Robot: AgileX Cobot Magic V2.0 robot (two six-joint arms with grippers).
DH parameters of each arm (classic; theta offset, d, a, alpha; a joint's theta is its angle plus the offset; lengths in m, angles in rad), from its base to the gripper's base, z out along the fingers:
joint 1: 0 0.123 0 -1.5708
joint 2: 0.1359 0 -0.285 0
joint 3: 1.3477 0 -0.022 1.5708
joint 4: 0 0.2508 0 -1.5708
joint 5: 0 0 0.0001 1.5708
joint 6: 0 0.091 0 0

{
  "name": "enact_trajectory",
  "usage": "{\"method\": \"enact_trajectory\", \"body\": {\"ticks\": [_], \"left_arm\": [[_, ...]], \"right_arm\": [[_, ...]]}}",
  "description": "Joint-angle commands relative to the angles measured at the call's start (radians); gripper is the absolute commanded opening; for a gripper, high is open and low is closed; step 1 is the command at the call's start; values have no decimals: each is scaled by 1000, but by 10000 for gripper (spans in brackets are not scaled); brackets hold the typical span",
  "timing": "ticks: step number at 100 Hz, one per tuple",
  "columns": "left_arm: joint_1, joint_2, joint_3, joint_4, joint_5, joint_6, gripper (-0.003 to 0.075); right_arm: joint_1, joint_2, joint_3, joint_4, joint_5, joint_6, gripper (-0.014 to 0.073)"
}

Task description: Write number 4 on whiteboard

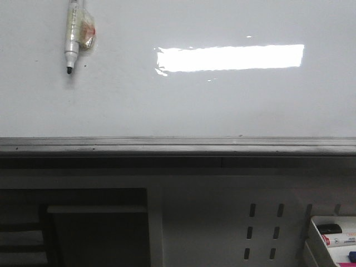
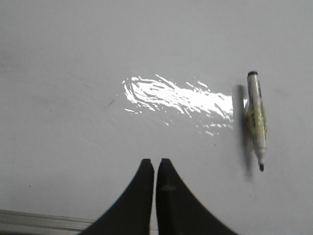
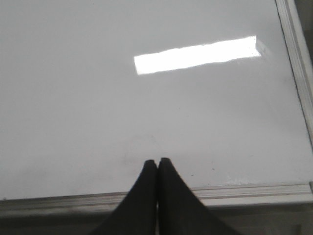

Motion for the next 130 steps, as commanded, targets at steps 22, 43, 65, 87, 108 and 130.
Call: {"method": "enact_trajectory", "body": {"ticks": [22, 43, 65, 87, 108, 130], "left_arm": [[2, -27, -3, -383, -114, -12, -20], [2, 94, -181, -235, 93, -10, -20], [2, 406, -445, -77, 321, 19, -20], [2, 651, -580, -141, 353, 117, -3], [2, 811, -615, -541, 344, 471, 302], [2, 968, -665, -940, 410, 858, 444]], "right_arm": [[-5, -17, -12, 293, -76, -6, -61], [-5, 152, -167, 231, 116, -48, -44], [-5, 477, -398, 153, 280, -49, -45], [-4, 639, -538, 153, 342, -78, 22], [-4, 666, -567, 153, 347, -83, 440], [-4, 666, -567, 153, 343, -97, 447]]}}
